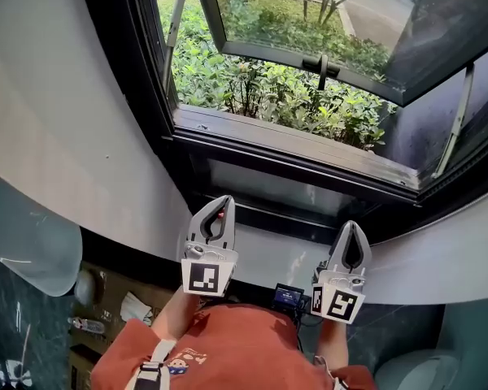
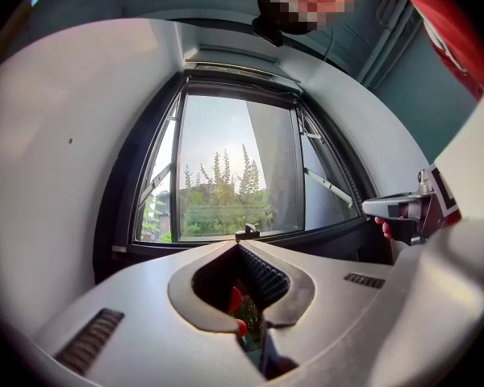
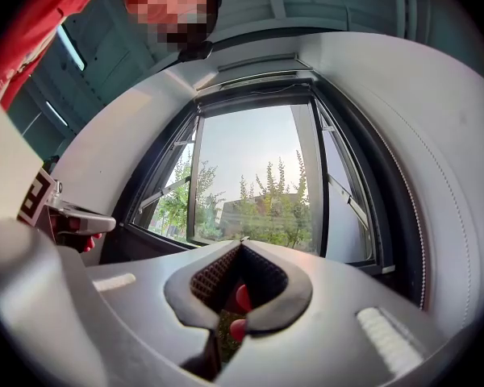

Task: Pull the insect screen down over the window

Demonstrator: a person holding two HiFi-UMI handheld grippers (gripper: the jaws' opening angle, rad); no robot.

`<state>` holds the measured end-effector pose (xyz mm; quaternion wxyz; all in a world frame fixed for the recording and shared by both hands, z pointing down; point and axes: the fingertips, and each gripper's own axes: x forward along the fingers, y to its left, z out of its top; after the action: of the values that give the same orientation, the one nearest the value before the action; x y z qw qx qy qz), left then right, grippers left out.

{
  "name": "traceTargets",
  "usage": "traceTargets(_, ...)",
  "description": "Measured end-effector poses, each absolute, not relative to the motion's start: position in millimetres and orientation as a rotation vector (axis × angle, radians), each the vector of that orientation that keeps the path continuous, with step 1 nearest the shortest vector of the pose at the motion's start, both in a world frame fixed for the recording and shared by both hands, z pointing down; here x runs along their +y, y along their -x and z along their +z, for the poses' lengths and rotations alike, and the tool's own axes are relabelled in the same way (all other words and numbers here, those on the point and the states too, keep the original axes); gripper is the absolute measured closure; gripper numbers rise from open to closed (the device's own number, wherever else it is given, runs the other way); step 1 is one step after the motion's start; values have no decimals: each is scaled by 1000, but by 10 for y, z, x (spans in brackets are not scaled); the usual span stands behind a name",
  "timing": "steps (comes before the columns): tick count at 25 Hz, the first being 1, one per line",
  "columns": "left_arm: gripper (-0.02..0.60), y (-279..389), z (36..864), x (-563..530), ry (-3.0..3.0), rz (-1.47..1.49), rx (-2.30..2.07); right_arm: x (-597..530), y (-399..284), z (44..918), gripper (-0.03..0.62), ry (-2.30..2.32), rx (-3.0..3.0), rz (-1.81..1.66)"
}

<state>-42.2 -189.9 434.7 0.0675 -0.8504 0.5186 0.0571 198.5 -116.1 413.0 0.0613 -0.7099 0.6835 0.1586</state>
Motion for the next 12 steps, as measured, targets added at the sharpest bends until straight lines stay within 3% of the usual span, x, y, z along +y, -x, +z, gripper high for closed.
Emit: traceTargets(12,577,447,4129,-1971,2505,185,1530,-1217,-2018,3843,585,2103,2024,557)
